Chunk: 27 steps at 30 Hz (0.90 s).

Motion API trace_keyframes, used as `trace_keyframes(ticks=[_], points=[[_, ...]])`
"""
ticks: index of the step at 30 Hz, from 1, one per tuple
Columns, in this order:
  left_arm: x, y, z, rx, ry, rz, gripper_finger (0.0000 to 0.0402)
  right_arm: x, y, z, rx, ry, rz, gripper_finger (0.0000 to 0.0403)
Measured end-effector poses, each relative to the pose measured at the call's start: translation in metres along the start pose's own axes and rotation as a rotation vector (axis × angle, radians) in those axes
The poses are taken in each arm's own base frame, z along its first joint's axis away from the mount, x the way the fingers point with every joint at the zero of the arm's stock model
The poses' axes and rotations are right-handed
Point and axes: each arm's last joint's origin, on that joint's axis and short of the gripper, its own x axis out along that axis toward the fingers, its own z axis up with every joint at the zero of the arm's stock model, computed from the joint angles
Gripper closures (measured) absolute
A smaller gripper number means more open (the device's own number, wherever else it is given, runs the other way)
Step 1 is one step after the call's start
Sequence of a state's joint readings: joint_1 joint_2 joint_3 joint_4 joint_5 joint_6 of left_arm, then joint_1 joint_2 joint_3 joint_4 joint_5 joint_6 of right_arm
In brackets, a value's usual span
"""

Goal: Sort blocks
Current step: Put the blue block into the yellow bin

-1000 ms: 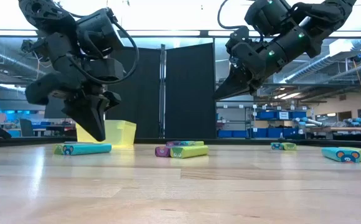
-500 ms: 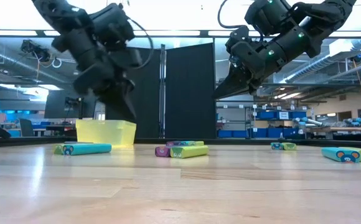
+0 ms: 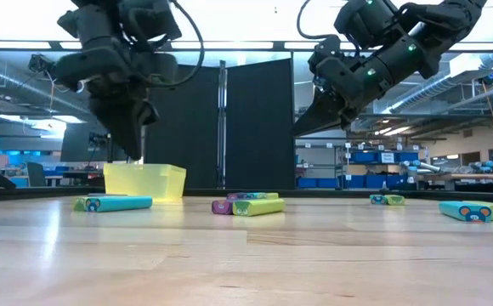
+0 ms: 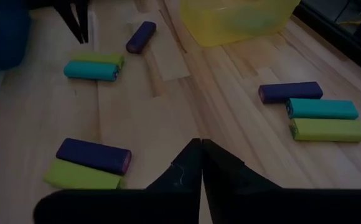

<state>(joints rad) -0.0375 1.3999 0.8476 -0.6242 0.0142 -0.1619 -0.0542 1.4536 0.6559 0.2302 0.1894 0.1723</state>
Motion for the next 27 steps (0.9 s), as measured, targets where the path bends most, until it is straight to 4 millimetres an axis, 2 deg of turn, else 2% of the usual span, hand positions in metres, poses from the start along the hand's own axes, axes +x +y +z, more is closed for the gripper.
trace_keyframes(ticks=[4,14,21,27], points=[[0.008,-0.003,-0.002,0.014,-0.019,0.004,0.0397,0.0,0.002,0.0,-0.012,-0.003,0.008,0.039],[0.043,-0.003,-0.006,0.015,0.098,0.008,0.0398,-0.001,0.006,0.001,-0.017,-0.02,0.021,0.0382],[0.048,-0.002,0.002,0.049,0.062,0.011,0.0398,-0.001,0.006,0.001,-0.023,-0.02,0.021,0.0389],[0.049,0.015,0.01,0.055,-0.005,0.075,0.0398,-0.001,0.006,0.001,-0.02,-0.021,0.021,0.038]])
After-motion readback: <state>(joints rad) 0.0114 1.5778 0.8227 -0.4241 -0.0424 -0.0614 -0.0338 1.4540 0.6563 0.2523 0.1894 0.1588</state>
